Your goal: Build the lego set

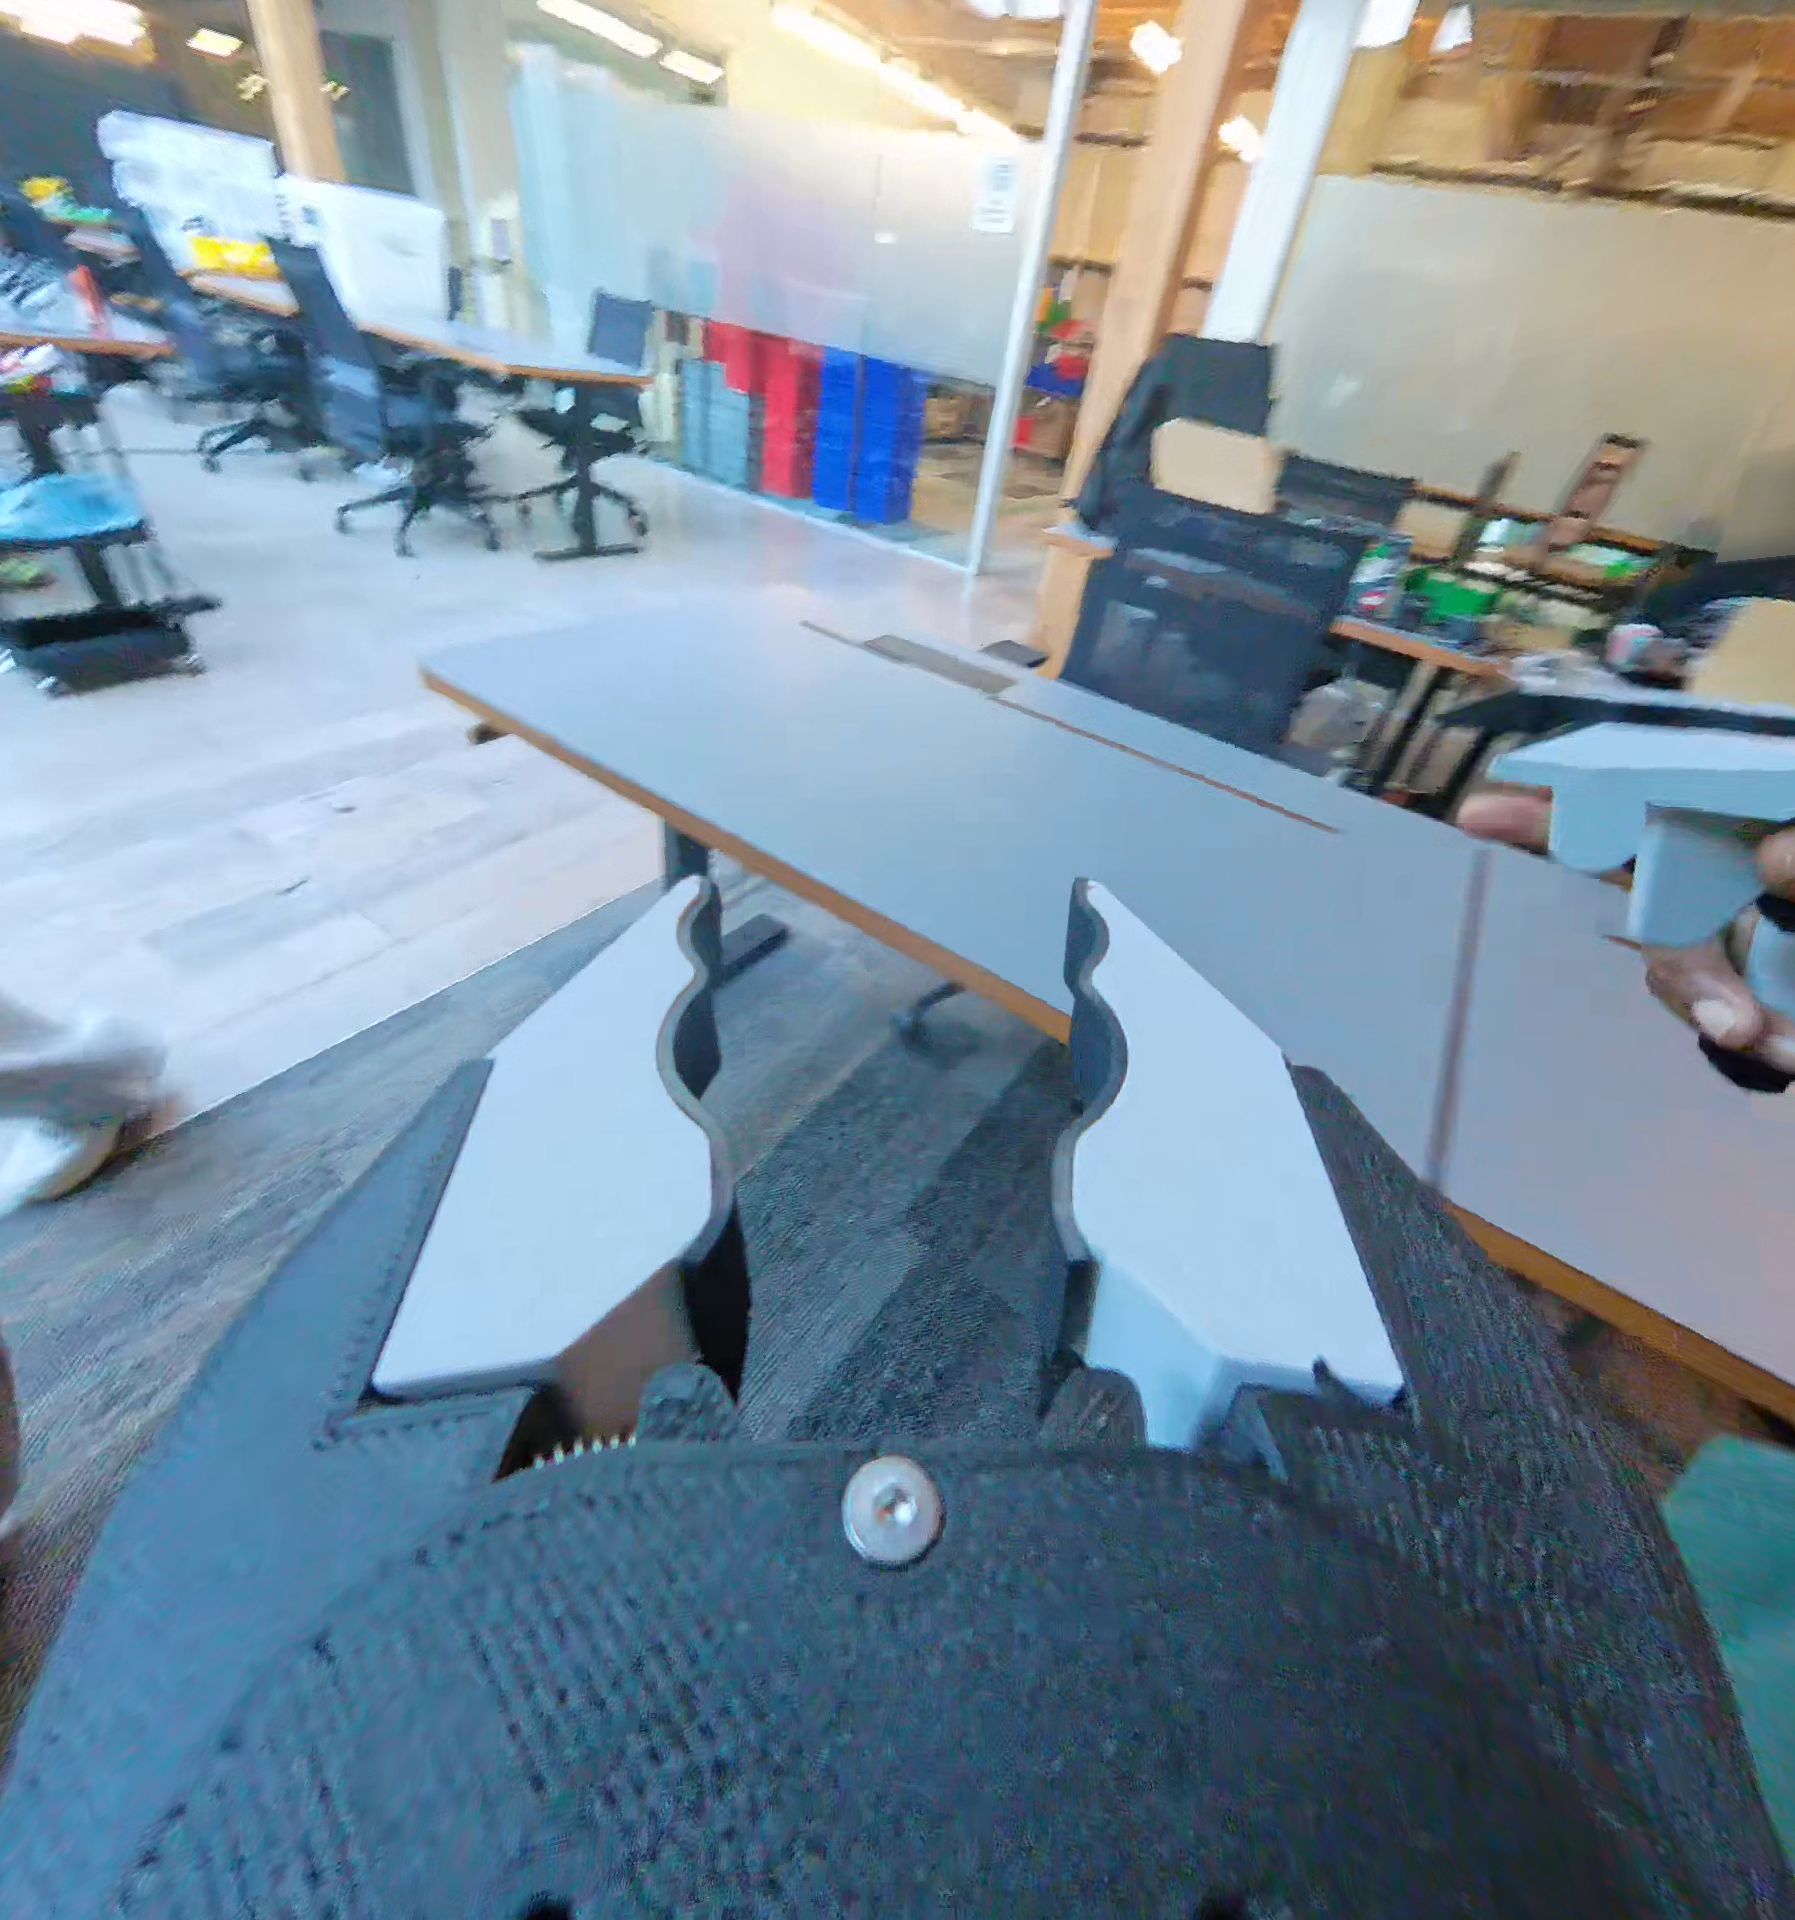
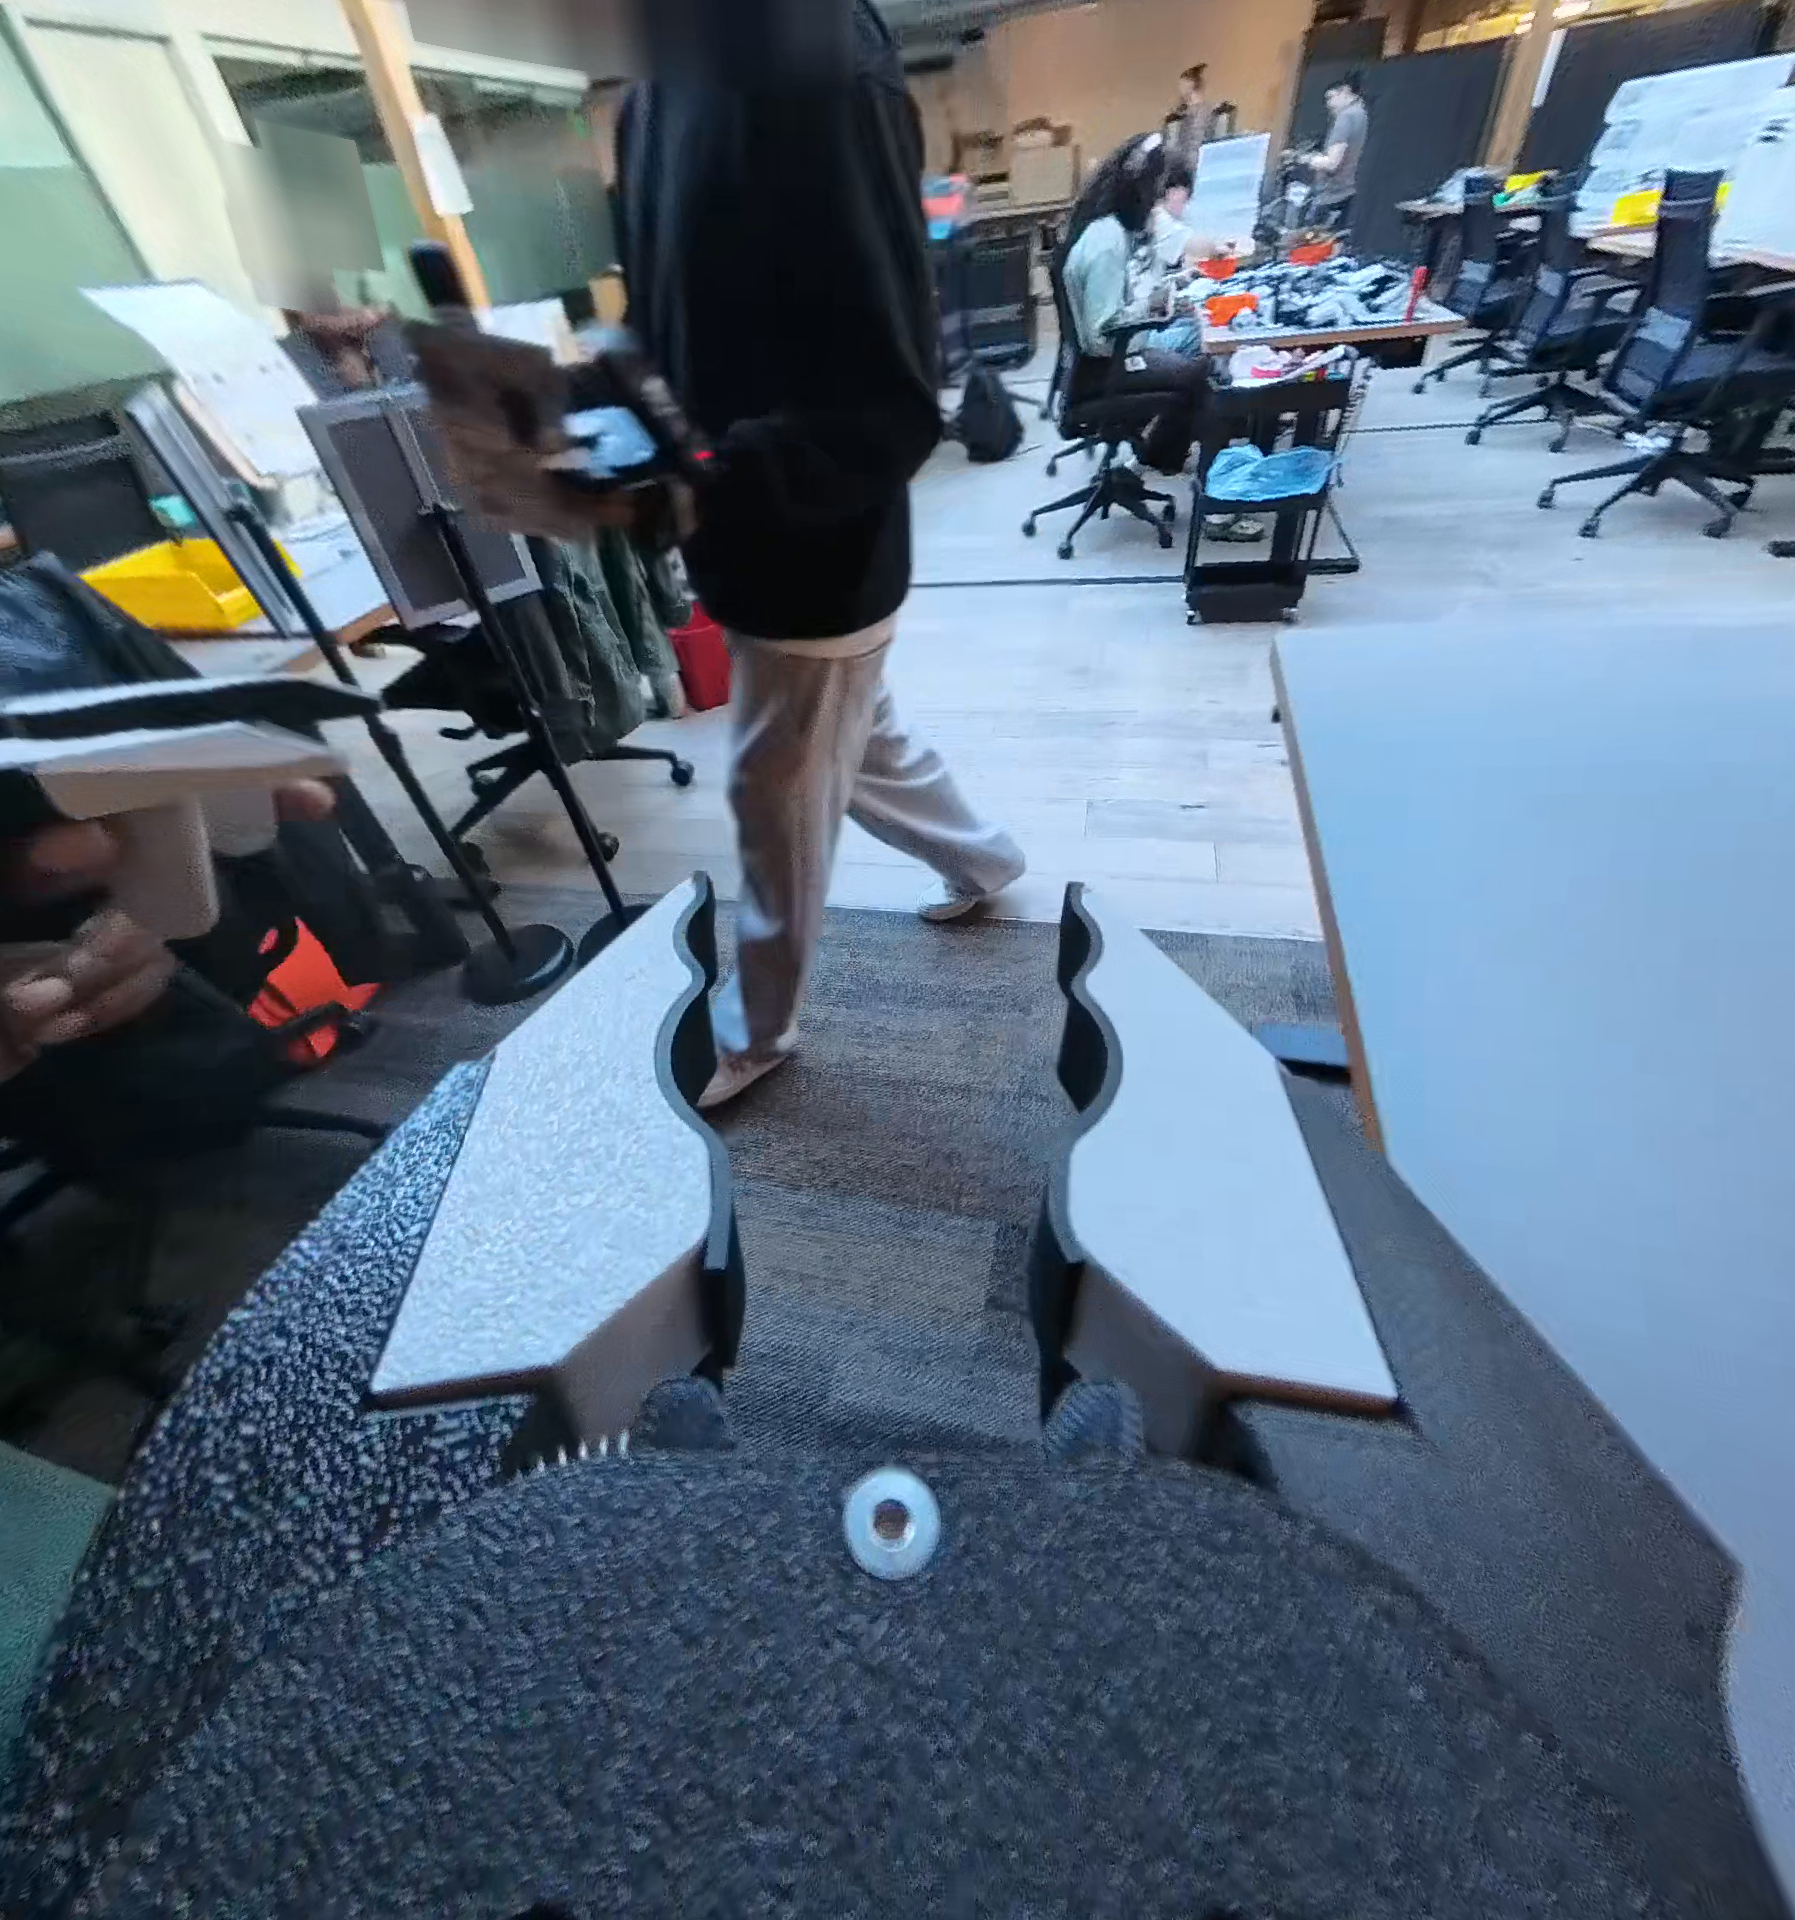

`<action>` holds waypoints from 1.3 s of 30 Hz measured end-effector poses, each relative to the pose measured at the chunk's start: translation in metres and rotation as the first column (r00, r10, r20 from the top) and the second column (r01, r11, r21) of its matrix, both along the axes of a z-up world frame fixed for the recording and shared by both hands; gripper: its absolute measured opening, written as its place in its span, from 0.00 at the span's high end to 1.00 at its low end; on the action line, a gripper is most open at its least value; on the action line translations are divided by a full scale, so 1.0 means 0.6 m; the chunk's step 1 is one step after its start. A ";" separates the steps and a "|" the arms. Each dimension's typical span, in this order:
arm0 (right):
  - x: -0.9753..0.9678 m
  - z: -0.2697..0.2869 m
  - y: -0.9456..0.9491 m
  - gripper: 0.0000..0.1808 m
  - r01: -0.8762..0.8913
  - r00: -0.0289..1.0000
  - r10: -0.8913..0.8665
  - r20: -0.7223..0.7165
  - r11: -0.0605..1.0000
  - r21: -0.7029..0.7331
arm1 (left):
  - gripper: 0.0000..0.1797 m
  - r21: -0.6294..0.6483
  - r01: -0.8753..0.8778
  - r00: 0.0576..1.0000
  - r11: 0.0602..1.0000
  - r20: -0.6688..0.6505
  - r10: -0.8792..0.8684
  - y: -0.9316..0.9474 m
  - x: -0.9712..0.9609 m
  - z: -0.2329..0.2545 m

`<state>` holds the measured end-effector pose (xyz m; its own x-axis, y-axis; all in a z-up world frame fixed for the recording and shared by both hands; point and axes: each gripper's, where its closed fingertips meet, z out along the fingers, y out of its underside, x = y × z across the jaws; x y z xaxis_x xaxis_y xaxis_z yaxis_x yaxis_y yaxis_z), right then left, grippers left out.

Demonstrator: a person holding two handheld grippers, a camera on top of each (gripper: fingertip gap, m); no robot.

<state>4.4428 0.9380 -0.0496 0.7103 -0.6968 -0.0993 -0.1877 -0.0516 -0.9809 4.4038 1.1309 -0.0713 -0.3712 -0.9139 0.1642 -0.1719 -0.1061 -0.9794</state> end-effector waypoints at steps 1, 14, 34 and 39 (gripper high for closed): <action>0.061 0.006 0.010 0.64 -0.032 1.000 0.032 0.000 0.999 -0.008 | 0.64 0.001 -0.043 0.998 0.999 -0.041 0.043 0.016 0.043 -0.010; 0.627 0.064 0.412 0.76 -0.566 0.789 0.598 -0.139 0.797 0.212 | 0.76 0.044 -0.379 0.923 0.924 -0.048 0.381 0.321 0.509 -0.006; 1.463 -0.062 0.838 0.60 -0.165 0.986 0.167 -0.005 0.966 -0.201 | 0.66 0.084 -0.272 0.962 0.958 0.018 0.272 0.921 1.433 0.036; 1.745 -0.100 0.977 0.56 -0.185 0.983 0.182 -0.037 0.965 -0.185 | 0.63 0.038 -0.336 0.925 0.941 -0.178 0.337 1.018 1.630 -0.051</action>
